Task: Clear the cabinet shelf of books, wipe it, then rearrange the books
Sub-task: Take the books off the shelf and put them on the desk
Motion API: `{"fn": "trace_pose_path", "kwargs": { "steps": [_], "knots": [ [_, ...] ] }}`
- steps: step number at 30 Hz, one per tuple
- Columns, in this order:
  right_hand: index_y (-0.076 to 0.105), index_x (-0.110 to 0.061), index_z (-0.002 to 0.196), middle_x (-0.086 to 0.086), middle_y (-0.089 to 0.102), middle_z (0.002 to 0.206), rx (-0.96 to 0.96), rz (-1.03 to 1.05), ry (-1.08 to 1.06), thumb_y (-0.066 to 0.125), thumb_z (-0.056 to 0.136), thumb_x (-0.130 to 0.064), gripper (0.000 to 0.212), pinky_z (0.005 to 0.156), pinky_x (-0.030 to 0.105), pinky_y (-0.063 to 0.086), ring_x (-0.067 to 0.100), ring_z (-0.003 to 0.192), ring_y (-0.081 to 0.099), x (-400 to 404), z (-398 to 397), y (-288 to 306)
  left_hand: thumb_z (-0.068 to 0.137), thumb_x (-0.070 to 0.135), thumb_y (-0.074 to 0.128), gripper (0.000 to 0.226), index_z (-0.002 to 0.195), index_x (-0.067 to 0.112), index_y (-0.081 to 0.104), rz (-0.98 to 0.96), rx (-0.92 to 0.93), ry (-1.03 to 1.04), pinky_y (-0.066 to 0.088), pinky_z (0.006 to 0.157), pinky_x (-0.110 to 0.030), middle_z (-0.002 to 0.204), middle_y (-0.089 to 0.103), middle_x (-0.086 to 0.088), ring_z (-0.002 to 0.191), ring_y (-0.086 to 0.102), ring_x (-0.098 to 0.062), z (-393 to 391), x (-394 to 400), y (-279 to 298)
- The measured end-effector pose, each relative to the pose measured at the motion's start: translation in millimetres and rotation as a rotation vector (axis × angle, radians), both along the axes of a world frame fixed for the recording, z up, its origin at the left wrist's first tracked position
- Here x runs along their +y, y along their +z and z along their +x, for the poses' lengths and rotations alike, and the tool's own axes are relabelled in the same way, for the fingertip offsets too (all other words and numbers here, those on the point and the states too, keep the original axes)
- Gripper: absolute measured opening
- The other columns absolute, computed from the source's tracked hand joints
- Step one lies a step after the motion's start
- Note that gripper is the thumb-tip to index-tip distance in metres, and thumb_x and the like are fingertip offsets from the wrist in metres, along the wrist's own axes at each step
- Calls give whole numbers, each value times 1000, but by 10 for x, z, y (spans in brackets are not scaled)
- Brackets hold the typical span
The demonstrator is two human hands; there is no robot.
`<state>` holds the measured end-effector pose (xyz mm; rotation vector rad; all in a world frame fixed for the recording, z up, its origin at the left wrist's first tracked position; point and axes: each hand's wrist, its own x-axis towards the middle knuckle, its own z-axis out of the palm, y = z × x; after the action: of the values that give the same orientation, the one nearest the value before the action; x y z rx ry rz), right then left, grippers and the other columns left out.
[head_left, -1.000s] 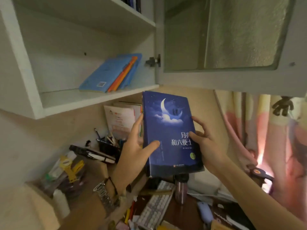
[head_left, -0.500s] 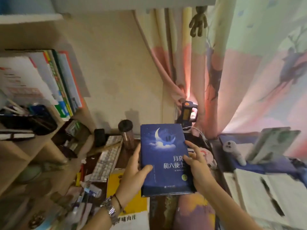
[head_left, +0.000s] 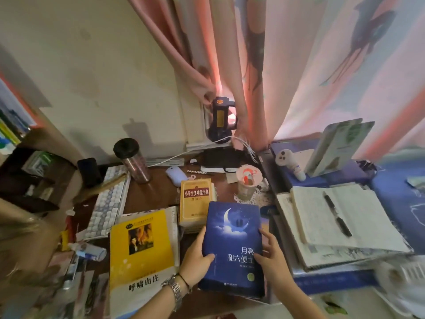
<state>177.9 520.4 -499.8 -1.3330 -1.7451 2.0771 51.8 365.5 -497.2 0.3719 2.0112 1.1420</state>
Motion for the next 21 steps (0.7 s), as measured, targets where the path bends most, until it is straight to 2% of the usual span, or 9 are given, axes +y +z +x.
{"fn": "trace_pose_path", "kwargs": {
  "steps": [2,7,10,15,19,21],
  "knots": [
    [47,-30,124,10,60,123,-34,7,-13,53,87,15,58,70,38,59,24,101,65,1,74,-126,93,3,53,76,151,25,10,-56,19,-51,37,101,-20,147,37,6,133,38,-12,60,45,-80],
    [45,-31,123,9,62,114,-96,50,-22,54,82,18,65,62,26,54,21,99,63,17,231,-293,92,6,54,75,150,26,11,-156,66,-126,39,90,-16,146,41,4,128,46,-14,117,169,-260],
    [45,-33,121,8,64,112,-113,122,-45,57,81,18,66,67,26,52,18,97,64,58,272,-378,93,7,54,73,150,27,13,-187,93,-155,42,84,-16,141,46,4,120,53,-14,120,251,-334],
    [45,-29,124,3,64,110,-141,151,-51,58,83,14,61,75,32,55,18,98,64,132,256,-464,93,10,53,70,150,29,16,-225,98,-177,45,88,-21,140,48,1,119,54,-16,82,359,-435],
    [50,-18,125,2,58,112,-187,220,-18,61,80,16,58,84,29,49,18,101,58,144,211,-512,95,12,52,69,150,29,14,-273,135,-218,47,80,-22,133,53,0,104,58,-15,25,393,-462],
    [50,-24,122,4,58,116,-234,258,18,65,78,13,59,85,36,53,19,97,60,144,194,-542,94,12,53,71,150,29,13,-297,162,-246,49,83,-25,133,53,0,104,60,-17,-6,393,-470]
  ]
}}
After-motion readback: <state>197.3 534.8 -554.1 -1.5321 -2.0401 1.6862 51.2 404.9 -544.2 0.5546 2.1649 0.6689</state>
